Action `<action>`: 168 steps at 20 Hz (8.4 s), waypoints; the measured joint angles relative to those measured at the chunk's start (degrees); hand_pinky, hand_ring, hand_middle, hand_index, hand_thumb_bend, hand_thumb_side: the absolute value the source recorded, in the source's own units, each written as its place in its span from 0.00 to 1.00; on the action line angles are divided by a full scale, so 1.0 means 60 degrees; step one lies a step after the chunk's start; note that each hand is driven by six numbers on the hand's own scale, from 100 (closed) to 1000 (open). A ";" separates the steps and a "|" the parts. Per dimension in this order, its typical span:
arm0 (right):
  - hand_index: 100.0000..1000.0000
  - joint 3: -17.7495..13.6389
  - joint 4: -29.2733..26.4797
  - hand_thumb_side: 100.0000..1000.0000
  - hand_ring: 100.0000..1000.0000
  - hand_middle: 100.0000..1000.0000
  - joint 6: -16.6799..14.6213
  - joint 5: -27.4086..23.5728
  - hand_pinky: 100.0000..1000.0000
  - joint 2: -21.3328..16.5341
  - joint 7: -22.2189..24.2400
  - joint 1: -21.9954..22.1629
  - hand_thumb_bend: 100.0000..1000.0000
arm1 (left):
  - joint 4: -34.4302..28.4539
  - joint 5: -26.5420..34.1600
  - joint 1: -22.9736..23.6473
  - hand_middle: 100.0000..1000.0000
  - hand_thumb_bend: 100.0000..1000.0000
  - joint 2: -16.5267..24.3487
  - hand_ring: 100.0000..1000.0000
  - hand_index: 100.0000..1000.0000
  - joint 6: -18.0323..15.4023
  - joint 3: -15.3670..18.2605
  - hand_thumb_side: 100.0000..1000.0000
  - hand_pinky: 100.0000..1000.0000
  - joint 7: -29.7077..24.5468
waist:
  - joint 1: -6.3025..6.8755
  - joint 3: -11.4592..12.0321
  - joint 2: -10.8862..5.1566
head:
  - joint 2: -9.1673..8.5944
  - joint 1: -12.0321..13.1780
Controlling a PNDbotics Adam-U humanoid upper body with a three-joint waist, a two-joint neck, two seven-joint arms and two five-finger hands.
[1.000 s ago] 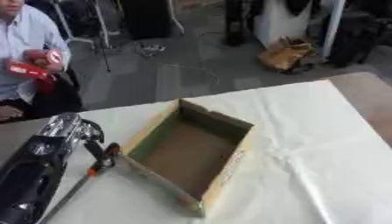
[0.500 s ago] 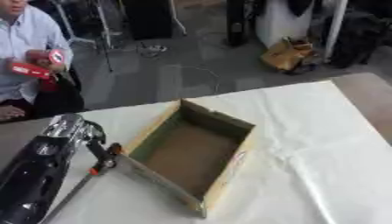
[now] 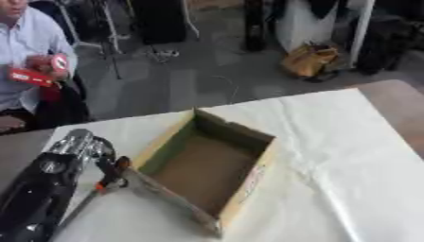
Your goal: Pick up objects on the table and place them in the box.
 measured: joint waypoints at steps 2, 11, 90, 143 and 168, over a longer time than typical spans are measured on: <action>0.67 0.0000 0.0000 1.00 0.81 0.59 -0.0002 0.0000 0.82 0.0001 0.0002 -0.0017 0.00 | 0.0019 0.0004 0.0002 1.00 0.41 0.0000 1.00 1.00 0.0019 0.0001 0.66 1.00 0.0015 | 0.0000 -0.0005 0.0004 | -0.0018 0.0007; 0.67 0.0000 0.0000 1.00 0.81 0.60 -0.0006 0.0000 0.82 0.0004 0.0006 -0.0023 0.00 | 0.0065 -0.0041 0.0007 1.00 0.39 -0.0001 1.00 1.00 0.0119 0.0005 0.64 1.00 0.0114 | 0.0000 -0.0012 0.0012 | -0.0021 0.0014; 0.67 0.0001 0.0000 1.00 0.81 0.59 -0.0001 -0.0029 0.82 0.0073 0.0001 -0.0068 0.00 | 0.0086 -0.0368 0.0001 1.00 0.23 -0.0254 1.00 0.83 0.0232 0.0027 0.30 0.99 0.0257 | -0.0002 -0.0141 0.0032 | -0.0106 0.0061; 0.67 0.0002 0.0000 1.00 0.81 0.59 -0.0011 -0.0084 0.83 0.0073 0.0011 -0.0140 0.00 | -0.0107 -0.0519 0.0168 0.98 0.11 -0.0404 0.94 0.91 0.0627 0.0052 0.17 0.86 0.1041 | -0.0001 -0.0127 0.0058 | -0.0184 0.0088; 0.67 -0.0006 0.0000 1.00 0.81 0.59 0.0039 -0.0084 0.83 0.0106 -0.0039 -0.0140 0.00 | -0.1825 0.1490 0.1434 0.96 0.00 -0.0399 0.92 0.95 0.0748 0.0119 0.17 0.83 0.1321 | -0.0060 -0.0011 0.0076 | -0.0191 0.0044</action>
